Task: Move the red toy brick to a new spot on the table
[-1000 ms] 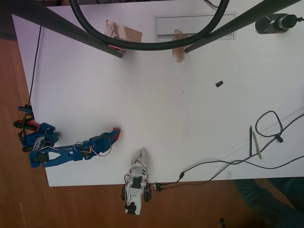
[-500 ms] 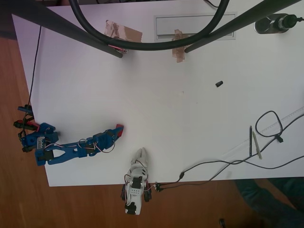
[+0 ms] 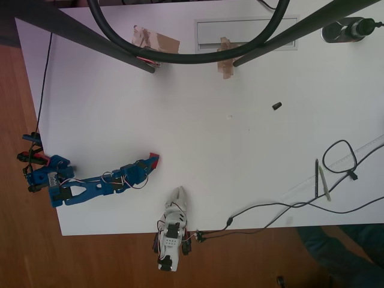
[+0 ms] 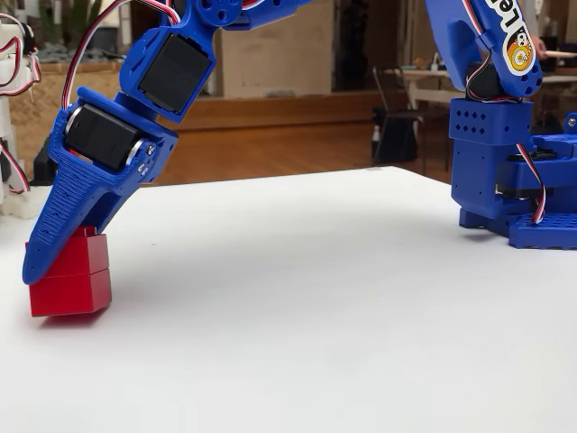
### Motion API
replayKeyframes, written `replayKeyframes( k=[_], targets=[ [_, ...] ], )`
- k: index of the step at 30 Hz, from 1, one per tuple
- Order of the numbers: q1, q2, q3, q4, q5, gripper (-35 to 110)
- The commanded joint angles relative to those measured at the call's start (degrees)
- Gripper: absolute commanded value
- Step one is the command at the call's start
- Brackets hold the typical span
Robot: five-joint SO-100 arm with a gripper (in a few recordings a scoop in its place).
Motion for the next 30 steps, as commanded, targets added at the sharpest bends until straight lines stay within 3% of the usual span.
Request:
replayKeyframes(
  k=[1,10,22,30],
  targets=[
    [1.32,-0.18,-7.91,-1.76,-0.35,5],
    [3.87,-3.43,-13.18,-0.44,-2.2,8],
    [2.11,4.39,-1.49,-1.41,0.35,15],
    [1.05,9.58,5.01,-0.88,1.05,27]
  ],
)
